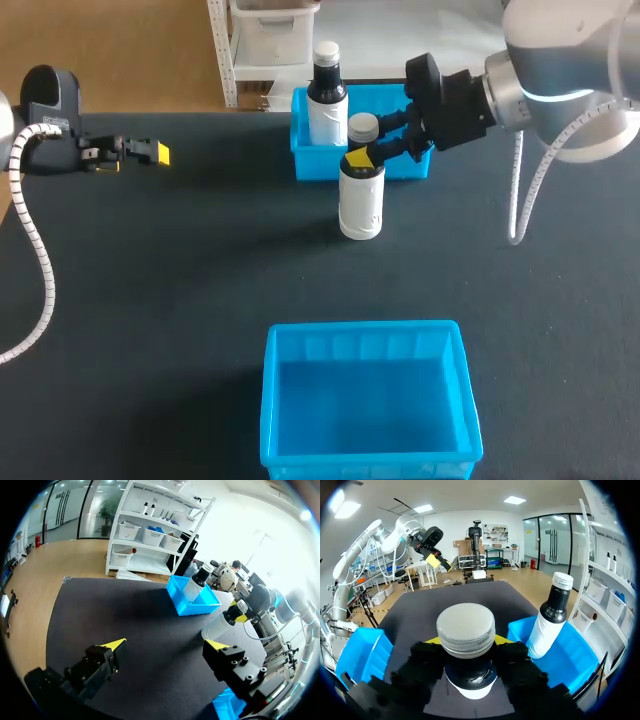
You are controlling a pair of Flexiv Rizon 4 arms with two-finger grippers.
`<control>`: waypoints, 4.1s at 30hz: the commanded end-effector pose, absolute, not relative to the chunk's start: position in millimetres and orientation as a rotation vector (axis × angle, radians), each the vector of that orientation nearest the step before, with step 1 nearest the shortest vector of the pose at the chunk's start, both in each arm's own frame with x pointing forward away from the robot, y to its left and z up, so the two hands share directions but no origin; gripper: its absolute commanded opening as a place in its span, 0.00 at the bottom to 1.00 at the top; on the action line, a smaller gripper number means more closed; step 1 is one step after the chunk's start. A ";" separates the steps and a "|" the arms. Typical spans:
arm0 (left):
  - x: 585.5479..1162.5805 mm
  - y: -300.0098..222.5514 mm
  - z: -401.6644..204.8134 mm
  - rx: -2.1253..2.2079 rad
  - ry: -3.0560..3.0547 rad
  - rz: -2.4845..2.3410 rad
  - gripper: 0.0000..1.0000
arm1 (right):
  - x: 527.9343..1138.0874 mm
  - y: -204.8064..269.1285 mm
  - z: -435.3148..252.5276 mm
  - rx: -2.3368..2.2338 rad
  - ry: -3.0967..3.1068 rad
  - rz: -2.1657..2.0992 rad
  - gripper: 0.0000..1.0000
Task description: Pick up the bottle, and place it in the far bin if it is heavy, or in the near bin if it is light.
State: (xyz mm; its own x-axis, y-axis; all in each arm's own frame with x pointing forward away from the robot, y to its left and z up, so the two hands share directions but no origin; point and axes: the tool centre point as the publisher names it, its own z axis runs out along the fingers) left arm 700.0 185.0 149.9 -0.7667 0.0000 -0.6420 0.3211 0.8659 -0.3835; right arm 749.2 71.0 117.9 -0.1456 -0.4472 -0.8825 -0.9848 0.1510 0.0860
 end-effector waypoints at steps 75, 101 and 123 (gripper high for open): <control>700.0 185.0 149.9 0.231 2.375 -0.637 1.00 | 857.5 -12.6 229.4 -1.319 1.698 0.769 0.00; 700.0 185.0 149.9 0.231 2.375 -0.637 1.00 | 910.6 13.8 189.4 -1.336 1.684 0.805 0.00; 700.0 185.0 149.9 0.231 2.375 -0.637 1.00 | 921.3 20.3 153.4 -1.330 1.688 0.823 0.00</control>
State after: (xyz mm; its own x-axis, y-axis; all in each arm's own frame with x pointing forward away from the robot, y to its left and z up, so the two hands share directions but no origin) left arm 700.0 185.0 149.9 -0.7667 0.0000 -0.6420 0.3211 0.8659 -0.3835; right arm 917.3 18.8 153.8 -0.1111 -0.4429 -0.8896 -0.9721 0.2345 0.0046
